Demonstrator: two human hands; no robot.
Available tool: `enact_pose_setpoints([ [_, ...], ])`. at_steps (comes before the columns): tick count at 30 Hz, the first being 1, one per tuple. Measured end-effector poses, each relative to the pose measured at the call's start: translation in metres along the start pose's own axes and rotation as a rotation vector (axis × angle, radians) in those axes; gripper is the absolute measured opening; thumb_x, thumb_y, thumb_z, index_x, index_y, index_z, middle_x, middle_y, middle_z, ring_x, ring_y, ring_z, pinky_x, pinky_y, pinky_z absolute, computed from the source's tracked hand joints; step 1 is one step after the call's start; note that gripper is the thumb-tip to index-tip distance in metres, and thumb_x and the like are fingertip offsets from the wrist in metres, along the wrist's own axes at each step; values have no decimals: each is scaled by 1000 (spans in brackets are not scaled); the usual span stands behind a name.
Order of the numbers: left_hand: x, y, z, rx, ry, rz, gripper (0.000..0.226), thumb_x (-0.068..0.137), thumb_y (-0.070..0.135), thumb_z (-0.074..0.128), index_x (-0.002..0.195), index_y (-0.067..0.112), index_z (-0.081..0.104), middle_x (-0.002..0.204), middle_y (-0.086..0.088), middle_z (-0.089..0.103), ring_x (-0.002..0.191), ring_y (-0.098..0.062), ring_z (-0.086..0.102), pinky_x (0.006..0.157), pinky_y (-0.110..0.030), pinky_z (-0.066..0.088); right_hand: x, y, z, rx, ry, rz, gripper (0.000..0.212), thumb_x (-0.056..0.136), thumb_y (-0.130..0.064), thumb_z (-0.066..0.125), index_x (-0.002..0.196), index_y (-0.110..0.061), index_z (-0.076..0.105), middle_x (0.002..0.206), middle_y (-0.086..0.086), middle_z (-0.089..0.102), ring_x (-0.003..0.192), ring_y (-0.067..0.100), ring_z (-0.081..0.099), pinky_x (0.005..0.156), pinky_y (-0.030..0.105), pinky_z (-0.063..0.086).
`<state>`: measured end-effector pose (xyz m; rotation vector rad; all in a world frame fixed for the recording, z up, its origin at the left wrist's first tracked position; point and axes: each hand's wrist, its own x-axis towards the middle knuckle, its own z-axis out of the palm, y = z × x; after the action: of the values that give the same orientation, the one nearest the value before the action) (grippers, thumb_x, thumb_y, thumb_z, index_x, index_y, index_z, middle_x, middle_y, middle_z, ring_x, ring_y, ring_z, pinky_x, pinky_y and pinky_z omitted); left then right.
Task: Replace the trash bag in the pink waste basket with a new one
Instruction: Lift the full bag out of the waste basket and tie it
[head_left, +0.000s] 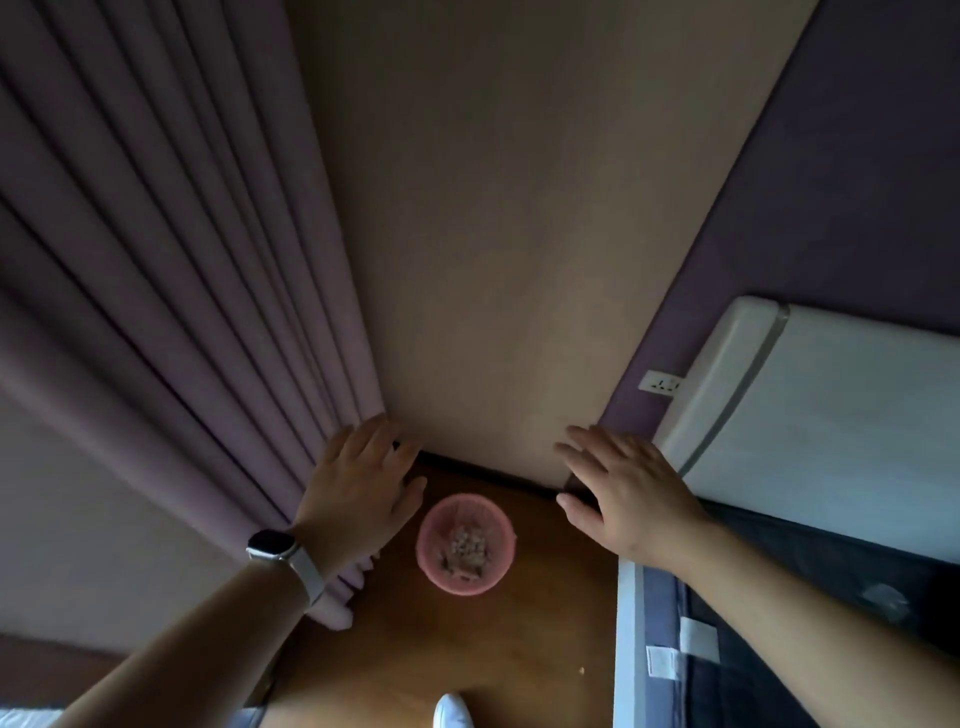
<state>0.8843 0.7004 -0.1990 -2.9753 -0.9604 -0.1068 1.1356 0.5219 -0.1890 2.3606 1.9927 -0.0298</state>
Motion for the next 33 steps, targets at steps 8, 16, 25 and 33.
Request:
enact_pose_setpoints([
  [8,45,-21,28,2,-59,-86,56,89,49,35,133,19,55,135,-13,58,122,-36,56,98,-53,46,97,23,14,53,-14,-150,64,93,-59,29,144,-23,39,153,3,36,138,26,36,109,42,30],
  [16,84,-24,79,-54,-46,-400,51,90,43,43,132,17,57,135,-14,58,123,-37,54,98,-53,44,217,61,65,104,-79,-442,57,91,-51,39,134,-16,53,139,8,53,123,28,52,98,41,43],
  [25,131,4,169,-86,-75,-685,53,89,46,50,132,17,58,138,-16,55,124,-39,53,100,-53,41,333,108,153,108,-227,-681,59,92,-53,39,139,-17,47,145,8,47,129,27,47,102,42,40],
  [33,127,17,324,-182,-136,-741,59,84,44,48,136,17,50,136,-14,56,122,-36,52,97,-50,42,334,103,300,193,-299,-690,58,87,-51,43,131,-15,55,136,10,55,121,29,54,95,43,45],
])
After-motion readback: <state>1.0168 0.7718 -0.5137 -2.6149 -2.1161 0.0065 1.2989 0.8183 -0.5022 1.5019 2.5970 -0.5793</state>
